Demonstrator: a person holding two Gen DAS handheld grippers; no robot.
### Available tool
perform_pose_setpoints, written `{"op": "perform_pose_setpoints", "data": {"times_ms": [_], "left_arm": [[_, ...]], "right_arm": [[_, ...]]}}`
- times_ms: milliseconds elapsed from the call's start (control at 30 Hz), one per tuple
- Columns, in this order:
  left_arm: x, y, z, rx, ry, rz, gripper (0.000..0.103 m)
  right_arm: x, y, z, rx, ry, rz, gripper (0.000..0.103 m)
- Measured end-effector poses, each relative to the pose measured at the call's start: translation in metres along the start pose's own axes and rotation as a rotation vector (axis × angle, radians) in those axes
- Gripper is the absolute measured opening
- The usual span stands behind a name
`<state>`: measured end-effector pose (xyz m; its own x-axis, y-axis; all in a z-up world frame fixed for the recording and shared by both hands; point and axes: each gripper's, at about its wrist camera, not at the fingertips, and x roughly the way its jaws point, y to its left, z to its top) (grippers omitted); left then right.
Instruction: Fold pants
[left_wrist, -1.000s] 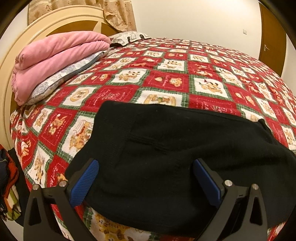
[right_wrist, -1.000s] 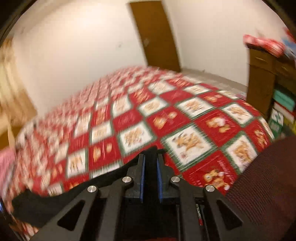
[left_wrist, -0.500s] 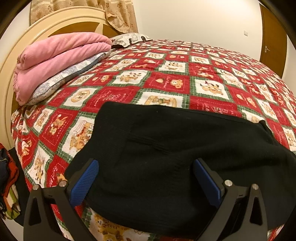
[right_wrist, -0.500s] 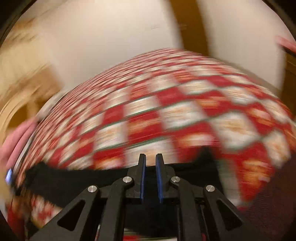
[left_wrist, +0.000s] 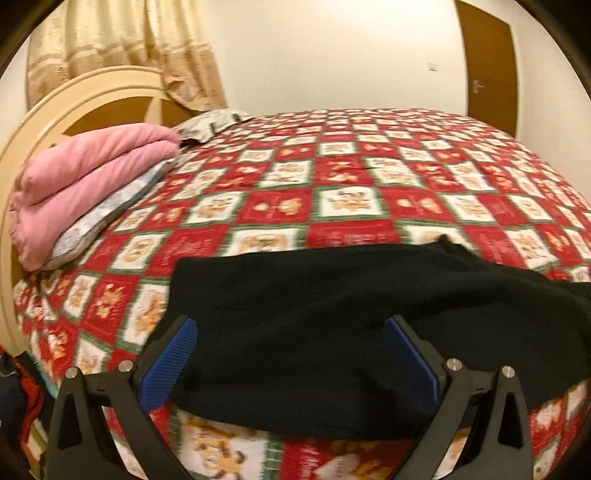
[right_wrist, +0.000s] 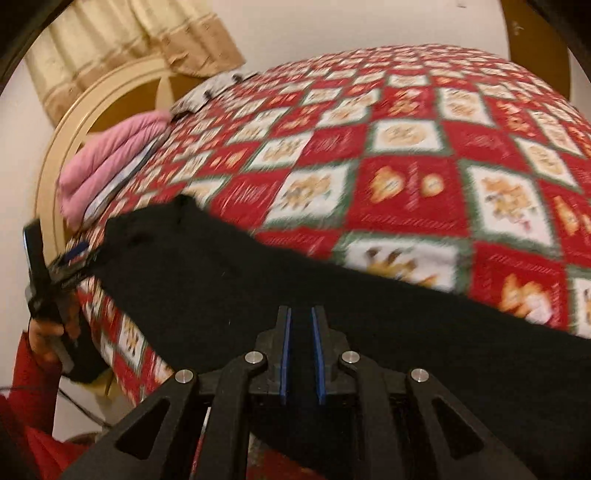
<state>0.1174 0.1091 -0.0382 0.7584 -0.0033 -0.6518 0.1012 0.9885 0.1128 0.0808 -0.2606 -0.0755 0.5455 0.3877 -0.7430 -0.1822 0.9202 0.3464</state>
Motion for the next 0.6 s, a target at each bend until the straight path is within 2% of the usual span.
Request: {"op": "perform_pose_setpoints", "data": {"times_ms": [200,367,500,600], "left_arm": [[-0.009,-0.026,0.011,0.0,-0.023,-0.101,0.103],[-0.014,-0.054,0.012,-0.004,-0.013,-0.203,0.103],[-0.008,-0.072,0.005,0.027,0.016,-0.215,0.103],[0.008,-0.082,-0.006,0.041,0.093,-0.186,0.103]], "right_arm": [[-0.014,0.009,-0.032,0.015,-0.026,0.088,0.011],[-0.015,0.003,-0.053,0.07,-0.057,0.146,0.011],[-0.014,0.007,-0.055,0.043,-0.033,0.158,0.011],[-0.014,0.013,-0.051,0.002,-0.002,0.136,0.011]]}}
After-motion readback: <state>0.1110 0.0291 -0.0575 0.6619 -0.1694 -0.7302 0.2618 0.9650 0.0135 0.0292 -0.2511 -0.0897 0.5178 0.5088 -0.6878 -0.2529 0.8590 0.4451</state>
